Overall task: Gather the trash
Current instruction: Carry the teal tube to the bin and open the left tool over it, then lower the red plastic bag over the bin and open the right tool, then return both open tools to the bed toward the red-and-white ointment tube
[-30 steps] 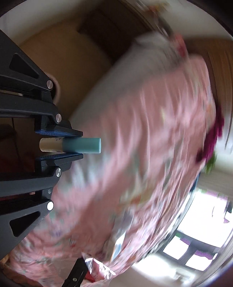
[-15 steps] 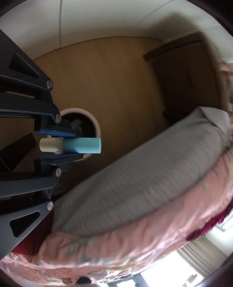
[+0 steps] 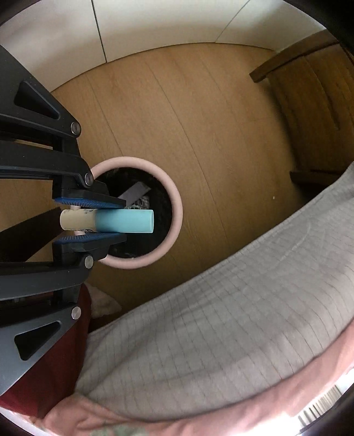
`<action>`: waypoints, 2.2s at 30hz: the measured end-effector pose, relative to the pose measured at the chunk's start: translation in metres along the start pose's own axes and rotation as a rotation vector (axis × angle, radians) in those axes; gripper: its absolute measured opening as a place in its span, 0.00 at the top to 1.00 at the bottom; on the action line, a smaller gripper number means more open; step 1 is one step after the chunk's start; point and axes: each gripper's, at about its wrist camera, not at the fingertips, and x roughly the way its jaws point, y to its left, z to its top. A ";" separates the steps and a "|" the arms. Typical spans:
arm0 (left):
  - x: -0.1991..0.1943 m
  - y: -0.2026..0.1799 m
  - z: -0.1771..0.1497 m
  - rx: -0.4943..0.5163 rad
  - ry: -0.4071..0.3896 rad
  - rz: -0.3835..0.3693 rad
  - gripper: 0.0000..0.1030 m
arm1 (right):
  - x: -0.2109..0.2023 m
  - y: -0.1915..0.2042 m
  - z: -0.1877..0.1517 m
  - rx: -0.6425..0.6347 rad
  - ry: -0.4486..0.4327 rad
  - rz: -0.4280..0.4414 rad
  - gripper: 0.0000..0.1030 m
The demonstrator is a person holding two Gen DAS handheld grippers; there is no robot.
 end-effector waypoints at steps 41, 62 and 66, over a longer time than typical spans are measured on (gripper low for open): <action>-0.065 0.043 -0.023 -0.069 -0.174 0.246 0.11 | 0.162 0.021 0.032 -0.144 0.309 -0.080 0.52; -0.083 0.018 -0.021 0.011 -0.230 0.242 0.11 | 0.064 0.025 0.031 -0.193 0.118 -0.220 0.14; -0.100 -0.023 -0.016 0.103 -0.284 0.150 0.11 | -0.016 -0.003 0.008 -0.108 -0.088 -0.301 0.14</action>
